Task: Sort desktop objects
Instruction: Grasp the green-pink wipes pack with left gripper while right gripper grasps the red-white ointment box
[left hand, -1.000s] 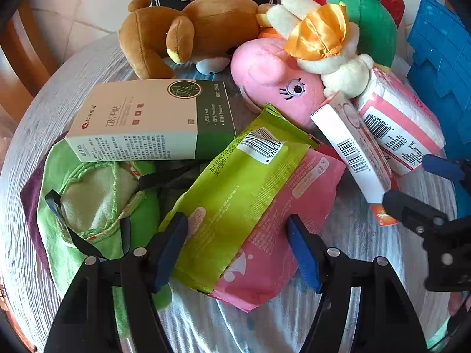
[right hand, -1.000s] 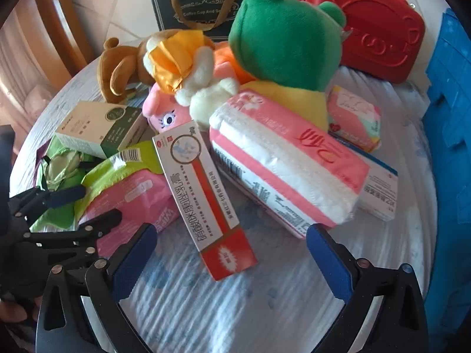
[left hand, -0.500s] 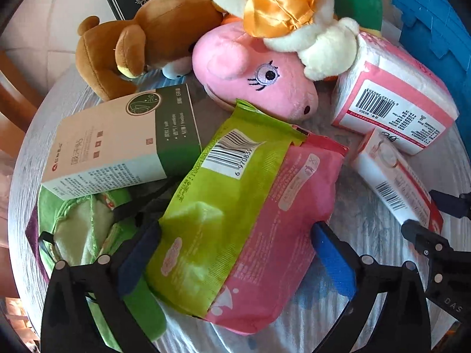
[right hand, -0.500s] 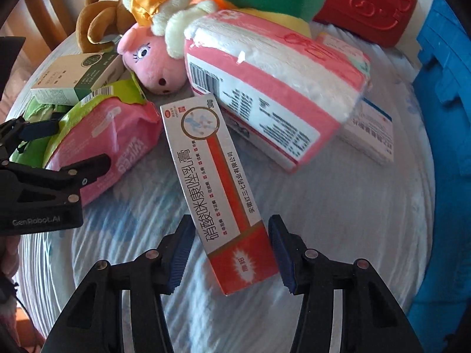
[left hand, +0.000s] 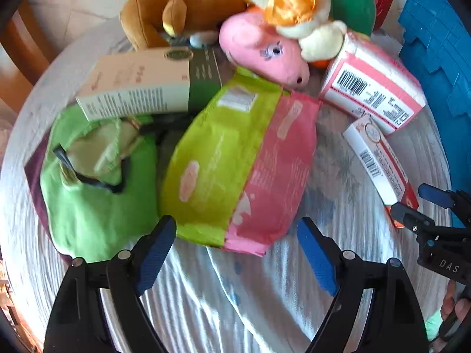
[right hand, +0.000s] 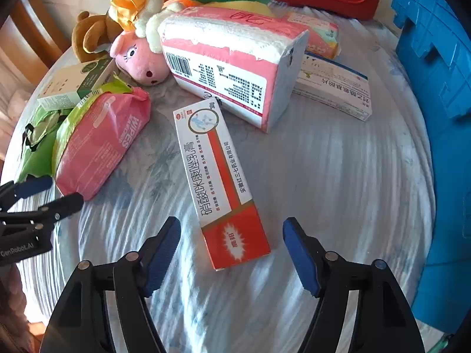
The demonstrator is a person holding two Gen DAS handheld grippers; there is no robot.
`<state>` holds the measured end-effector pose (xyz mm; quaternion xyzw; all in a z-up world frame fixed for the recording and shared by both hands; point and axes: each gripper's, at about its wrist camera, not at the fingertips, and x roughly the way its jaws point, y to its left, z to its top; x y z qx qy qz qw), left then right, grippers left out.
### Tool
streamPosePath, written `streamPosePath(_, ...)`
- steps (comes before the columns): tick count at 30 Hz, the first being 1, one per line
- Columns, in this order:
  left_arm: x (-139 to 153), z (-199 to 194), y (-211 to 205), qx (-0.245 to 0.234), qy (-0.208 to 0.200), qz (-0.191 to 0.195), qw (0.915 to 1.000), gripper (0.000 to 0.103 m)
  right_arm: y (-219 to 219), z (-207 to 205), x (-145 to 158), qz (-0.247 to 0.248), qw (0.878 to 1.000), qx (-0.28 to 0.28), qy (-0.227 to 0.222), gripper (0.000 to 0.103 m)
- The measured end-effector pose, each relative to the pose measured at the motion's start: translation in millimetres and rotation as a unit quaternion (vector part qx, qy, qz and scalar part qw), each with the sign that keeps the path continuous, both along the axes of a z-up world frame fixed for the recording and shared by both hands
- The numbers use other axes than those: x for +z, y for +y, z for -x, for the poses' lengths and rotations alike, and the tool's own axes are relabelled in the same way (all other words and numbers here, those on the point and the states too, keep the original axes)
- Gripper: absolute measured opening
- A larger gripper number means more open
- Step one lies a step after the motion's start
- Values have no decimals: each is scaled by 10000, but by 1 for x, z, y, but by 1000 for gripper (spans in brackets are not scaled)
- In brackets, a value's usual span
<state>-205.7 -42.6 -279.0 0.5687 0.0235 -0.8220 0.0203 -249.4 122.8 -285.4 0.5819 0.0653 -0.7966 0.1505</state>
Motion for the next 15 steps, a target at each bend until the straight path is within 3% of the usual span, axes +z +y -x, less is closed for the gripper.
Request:
streamPosePath(3, 13, 14, 3, -388, 185, 93, 9990, 102, 0, 0, 4, 28, 10000, -1, 52, 91)
streamPosePath(6, 0, 41, 0, -523, -13, 130, 9985, 103, -3, 2, 6, 67, 9999, -11, 83, 94)
streamPosePath(10, -42, 69, -8, -723, -643, -72, 9953, 103, -12, 9, 8, 41, 9999, 13, 140, 99)
streamPosePath(15, -43, 66, -7, -718, -361, -151, 9966, 103, -27, 27, 2, -48, 9999, -6, 143, 99)
